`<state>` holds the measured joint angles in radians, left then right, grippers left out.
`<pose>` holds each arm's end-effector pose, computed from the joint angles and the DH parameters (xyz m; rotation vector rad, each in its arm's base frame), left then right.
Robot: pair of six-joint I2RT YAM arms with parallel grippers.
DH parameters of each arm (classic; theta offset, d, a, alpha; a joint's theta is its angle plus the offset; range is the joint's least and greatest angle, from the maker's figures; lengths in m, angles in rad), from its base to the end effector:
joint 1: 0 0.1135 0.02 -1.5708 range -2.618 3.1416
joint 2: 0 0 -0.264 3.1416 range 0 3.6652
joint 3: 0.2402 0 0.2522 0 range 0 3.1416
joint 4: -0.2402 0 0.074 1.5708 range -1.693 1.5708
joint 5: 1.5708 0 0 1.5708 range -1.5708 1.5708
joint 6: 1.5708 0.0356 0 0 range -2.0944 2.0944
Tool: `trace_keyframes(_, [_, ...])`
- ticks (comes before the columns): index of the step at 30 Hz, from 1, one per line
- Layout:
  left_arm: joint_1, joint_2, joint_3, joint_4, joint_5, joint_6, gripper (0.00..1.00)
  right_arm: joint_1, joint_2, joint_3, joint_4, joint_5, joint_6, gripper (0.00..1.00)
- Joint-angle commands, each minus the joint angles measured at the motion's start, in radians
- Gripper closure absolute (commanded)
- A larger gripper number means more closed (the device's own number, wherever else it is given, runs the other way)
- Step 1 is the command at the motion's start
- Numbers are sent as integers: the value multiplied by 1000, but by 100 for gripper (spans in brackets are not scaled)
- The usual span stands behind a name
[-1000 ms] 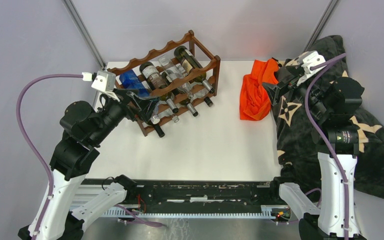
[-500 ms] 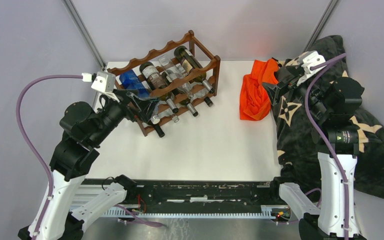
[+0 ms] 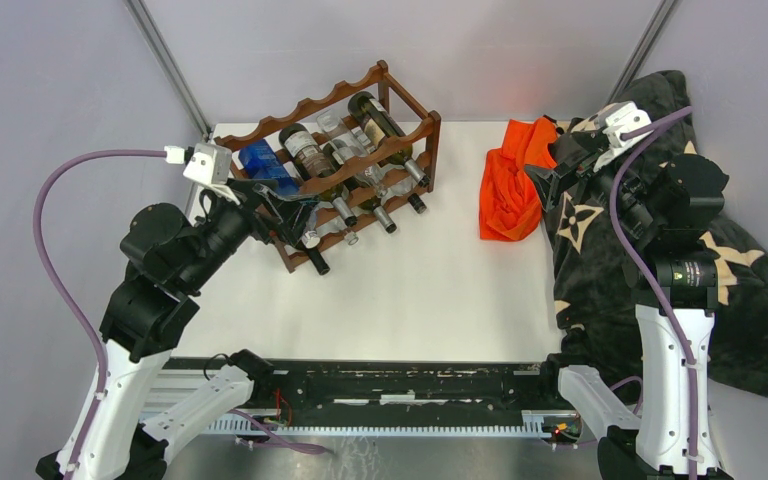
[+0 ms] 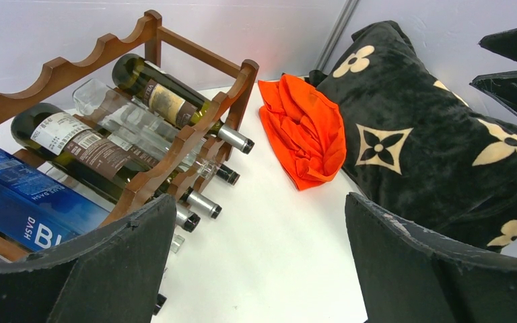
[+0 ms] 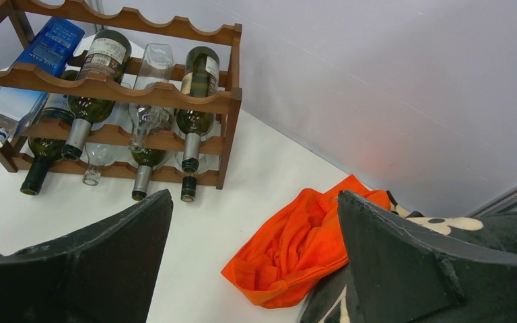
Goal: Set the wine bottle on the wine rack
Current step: Reset both arms
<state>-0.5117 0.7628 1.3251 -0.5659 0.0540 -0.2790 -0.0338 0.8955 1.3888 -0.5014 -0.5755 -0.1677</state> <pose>0.0984 -0.0575 0.4769 0.2303 1.5968 -0.6591 0.1467 0.0144 0.4876 -0.5473 1.4878 0.2962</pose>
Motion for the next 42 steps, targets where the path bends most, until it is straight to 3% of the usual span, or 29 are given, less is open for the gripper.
trace_keyframes(1, [4, -5, 2, 54, 1, 32, 0, -4, -6, 15, 50, 7, 17, 2])
trace_keyframes(21, [3, -12, -8, 48, -2, 37, 0, -5, -5, 7, 64, 39, 41, 2])
trace_keyframes(29, [4, -16, -1, 51, 1, 37, 0, -5, 3, 19, 88, 185, 140, 2])
trace_keyframes(42, [4, 27, 93, 67, 58, 42, 0, -5, 67, 131, 119, 275, 151, 2])
